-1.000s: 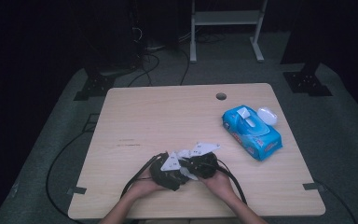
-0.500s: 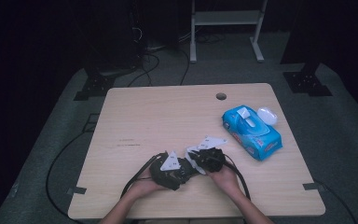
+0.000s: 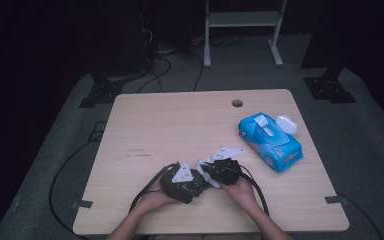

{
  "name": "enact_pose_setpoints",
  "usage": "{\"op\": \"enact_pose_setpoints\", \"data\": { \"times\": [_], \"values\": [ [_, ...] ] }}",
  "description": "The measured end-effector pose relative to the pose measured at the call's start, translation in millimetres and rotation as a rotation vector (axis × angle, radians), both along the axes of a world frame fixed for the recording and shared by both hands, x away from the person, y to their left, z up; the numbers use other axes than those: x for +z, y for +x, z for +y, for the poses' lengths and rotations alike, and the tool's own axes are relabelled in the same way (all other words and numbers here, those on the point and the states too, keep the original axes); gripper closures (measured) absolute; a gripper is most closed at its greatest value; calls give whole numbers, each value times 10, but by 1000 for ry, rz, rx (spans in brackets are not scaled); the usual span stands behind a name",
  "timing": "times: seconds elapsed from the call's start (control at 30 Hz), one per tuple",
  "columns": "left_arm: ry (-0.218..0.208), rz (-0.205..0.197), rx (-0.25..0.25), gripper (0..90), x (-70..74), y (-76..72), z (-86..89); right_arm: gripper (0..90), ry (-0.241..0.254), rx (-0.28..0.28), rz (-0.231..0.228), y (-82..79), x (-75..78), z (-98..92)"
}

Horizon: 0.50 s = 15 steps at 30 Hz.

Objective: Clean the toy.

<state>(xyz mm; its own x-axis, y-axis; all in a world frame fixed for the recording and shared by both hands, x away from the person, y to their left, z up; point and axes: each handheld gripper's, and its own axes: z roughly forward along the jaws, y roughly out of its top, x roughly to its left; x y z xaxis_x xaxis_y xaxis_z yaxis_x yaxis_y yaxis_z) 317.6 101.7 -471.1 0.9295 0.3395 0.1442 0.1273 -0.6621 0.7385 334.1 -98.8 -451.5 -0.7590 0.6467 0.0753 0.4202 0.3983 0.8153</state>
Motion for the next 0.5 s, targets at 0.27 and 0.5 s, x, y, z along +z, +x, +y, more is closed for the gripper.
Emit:
{"op": "enact_pose_setpoints", "data": {
  "times": [0.27, 0.5],
  "values": [
    [-1, -1, -1, 243, -1, 3, 13, 847, 1, 71, -12, -62, 13, 116],
    [5, 1, -3, 243, -3, 7, 17, 847, -16, -3, -17, -45, -26, -131]
  ]
}}
